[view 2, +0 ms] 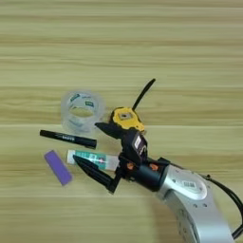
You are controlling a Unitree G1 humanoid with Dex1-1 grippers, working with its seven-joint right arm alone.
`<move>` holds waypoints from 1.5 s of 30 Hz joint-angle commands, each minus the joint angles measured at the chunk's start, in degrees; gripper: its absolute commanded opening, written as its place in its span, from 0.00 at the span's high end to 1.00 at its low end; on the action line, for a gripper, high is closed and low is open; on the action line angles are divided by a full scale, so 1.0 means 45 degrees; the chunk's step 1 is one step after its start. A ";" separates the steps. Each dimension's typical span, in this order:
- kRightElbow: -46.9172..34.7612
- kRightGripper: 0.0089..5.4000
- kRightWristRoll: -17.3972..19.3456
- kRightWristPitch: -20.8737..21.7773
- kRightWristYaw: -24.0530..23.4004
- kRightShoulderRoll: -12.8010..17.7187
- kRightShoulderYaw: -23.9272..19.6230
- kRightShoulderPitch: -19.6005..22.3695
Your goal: Move the objects on the table
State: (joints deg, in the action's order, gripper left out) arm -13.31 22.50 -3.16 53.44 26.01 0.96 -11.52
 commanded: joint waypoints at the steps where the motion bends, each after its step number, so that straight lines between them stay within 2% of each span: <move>1: 0.0205 0.01 -0.0890 0.0881 -0.0424 0.0080 0.0085 0.0543; 7: 0.0865 0.01 -0.1693 0.1688 -0.0393 0.0336 -0.0033 0.0466; 15: 0.1878 0.01 -0.3325 0.3154 -0.1105 0.0299 0.0018 0.0740; 20: 0.2436 0.01 -0.4008 0.4116 -0.1503 0.0279 0.0089 0.0921; 26: 0.2977 0.01 -0.4392 0.4430 -0.1604 0.0288 0.0296 0.1005; 30: 0.3188 0.01 -0.4235 0.4114 -0.0930 0.0602 0.0577 0.0776; 32: 0.3146 0.01 -0.3671 0.3616 -0.0438 0.0662 0.0597 0.0637; 39: 0.3586 0.01 -0.3470 0.2905 -0.0236 0.0768 0.0505 0.0775; 45: 0.3802 0.14 -0.3290 0.2925 -0.0224 0.0754 0.0380 0.0873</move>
State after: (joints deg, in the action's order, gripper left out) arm 4.48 8.08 10.38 53.67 27.25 4.03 -9.40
